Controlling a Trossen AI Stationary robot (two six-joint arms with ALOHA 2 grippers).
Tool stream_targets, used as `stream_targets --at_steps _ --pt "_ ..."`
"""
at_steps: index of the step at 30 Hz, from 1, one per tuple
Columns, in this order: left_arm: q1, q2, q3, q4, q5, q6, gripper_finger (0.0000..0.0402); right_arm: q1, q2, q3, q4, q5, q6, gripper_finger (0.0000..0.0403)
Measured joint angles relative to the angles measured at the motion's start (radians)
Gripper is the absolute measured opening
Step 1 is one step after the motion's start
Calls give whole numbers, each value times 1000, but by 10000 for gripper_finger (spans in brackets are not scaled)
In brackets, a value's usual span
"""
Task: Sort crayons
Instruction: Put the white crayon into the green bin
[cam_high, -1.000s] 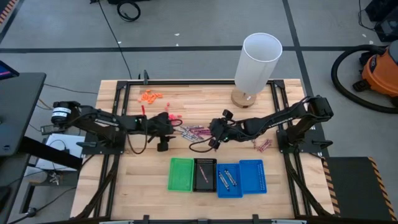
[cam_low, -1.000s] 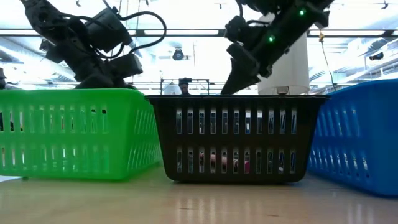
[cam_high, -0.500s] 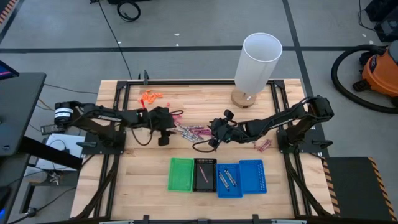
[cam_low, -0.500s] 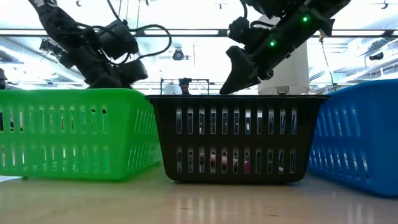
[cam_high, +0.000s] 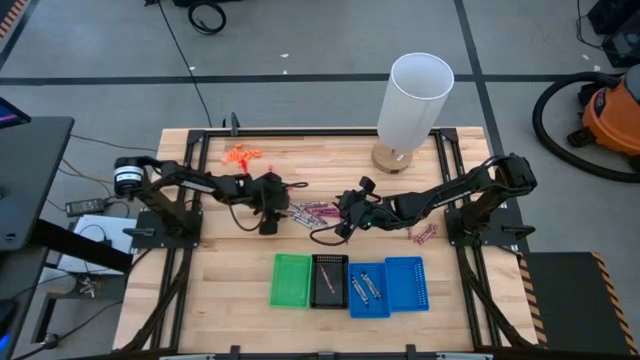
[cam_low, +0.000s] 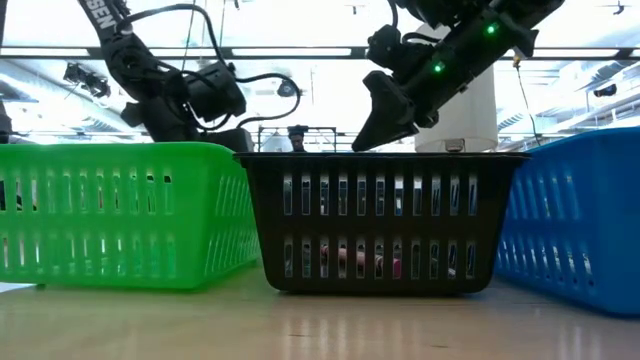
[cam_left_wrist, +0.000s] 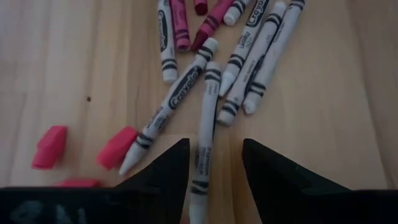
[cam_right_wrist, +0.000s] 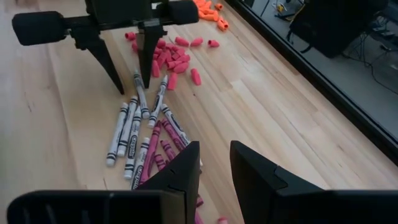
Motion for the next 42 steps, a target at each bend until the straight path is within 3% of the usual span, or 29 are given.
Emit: stream_targets --at_steps 6,20,36,42 --pt "0 16 1 -2 0 -3 142 1 0 0 7 -7 0 98" --pt "24 12 -2 -14 -6 0 19 17 0 0 25 -8 -7 98" --pt "-87 -193 -8 -58 -31 -24 20 17 0 0 21 -7 -4 98" --pt "-196 -253 -6 -38 -24 4 20 25 0 0 -18 119 -7 98"
